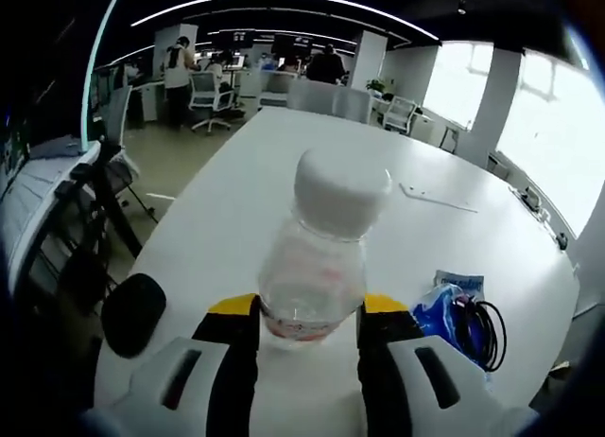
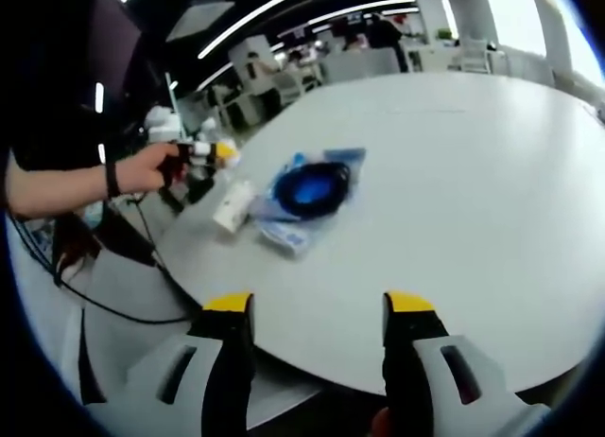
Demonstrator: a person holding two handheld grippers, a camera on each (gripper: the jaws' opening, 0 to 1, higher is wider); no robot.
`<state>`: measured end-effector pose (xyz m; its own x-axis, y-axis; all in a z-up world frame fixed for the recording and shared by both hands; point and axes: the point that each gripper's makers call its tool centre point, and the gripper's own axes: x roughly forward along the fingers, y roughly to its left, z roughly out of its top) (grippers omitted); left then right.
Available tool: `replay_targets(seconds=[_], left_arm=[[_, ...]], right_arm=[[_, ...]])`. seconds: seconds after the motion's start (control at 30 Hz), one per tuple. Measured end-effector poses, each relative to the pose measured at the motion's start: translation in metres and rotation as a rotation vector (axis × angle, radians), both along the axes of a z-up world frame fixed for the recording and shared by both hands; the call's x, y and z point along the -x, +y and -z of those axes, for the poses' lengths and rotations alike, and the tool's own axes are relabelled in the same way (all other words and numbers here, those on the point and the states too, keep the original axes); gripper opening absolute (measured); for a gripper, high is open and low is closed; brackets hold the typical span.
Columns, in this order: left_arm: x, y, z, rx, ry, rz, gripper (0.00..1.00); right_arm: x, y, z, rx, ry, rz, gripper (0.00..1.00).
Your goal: Arrange the tabletop items into an orderly group along one side of the table until the central work area is clear of visible clutter.
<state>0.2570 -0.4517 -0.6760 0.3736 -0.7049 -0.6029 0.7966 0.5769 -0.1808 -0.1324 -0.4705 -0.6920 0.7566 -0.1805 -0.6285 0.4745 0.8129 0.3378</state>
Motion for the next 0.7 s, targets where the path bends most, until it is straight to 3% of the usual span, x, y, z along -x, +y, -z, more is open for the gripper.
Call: replay_targets(seconds=[0.27, 0.7], left_arm=[[0.013, 0.024, -0.022, 0.062, -0.011, -0.012, 0.39], [0.037, 0.077, -0.011, 0.083, 0.062, -0.057, 0.38]], right_arm=[[-0.001, 0.003, 0.004, -0.009, -0.009, -0.004, 0.53], [-0.005, 0.005, 0.008, -0.020, -0.019, -0.027, 0.53]])
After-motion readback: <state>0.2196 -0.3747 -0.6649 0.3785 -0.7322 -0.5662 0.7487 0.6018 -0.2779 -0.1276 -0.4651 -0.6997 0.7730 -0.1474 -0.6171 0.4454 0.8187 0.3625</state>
